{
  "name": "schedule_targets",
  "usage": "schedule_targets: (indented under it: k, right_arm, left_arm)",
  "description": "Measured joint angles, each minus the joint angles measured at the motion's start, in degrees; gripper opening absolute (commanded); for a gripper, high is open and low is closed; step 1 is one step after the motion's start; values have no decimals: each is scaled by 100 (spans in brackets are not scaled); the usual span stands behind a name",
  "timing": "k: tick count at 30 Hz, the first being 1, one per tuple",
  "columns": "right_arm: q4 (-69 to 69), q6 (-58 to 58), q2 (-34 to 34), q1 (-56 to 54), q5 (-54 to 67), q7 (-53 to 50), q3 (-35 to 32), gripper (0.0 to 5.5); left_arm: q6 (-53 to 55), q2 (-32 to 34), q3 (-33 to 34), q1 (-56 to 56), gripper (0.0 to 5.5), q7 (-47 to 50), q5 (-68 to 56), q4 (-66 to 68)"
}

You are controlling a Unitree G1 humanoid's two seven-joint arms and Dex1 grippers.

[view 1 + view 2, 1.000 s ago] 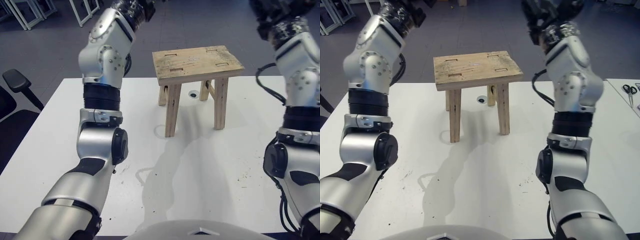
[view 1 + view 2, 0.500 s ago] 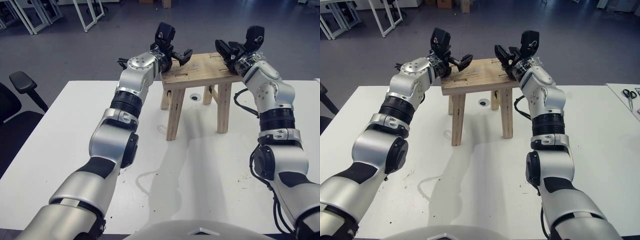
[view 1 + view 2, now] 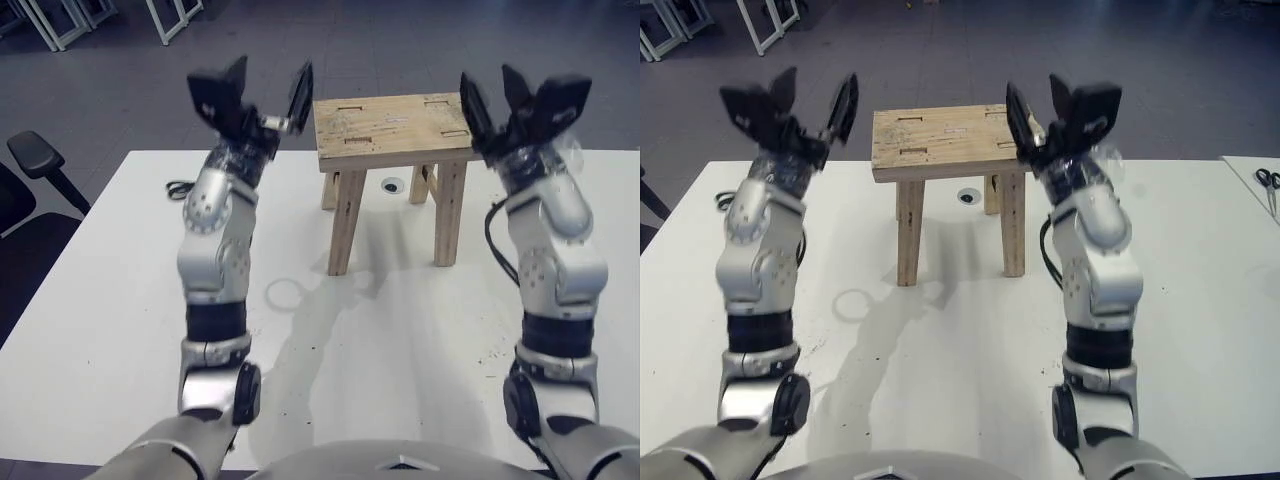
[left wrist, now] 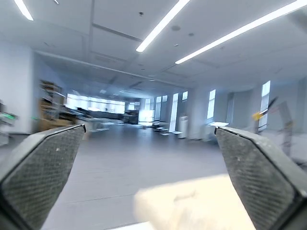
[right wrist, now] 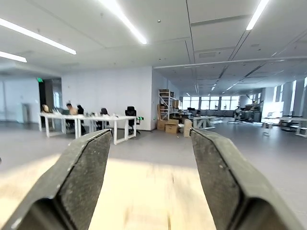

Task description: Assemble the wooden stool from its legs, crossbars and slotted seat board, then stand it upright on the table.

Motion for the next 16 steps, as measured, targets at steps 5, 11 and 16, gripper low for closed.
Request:
schedule_targets:
  k: [5,11,16]
  right_arm:
    - [-602,-626,-26,1822,-595,11,279,298]
    - [-66,-850,18,2639,-757,79,315,298]
    - [151,-894,-1,2844,-827,88,237,298]
  left_arm:
    - [-283,-282,-646,2137,464,416,712,-824]
    - [-516,-702,-1343,2784,359,784,1289,-498]
    - [-518,-810,-1618,3179,282,943,1544,-503]
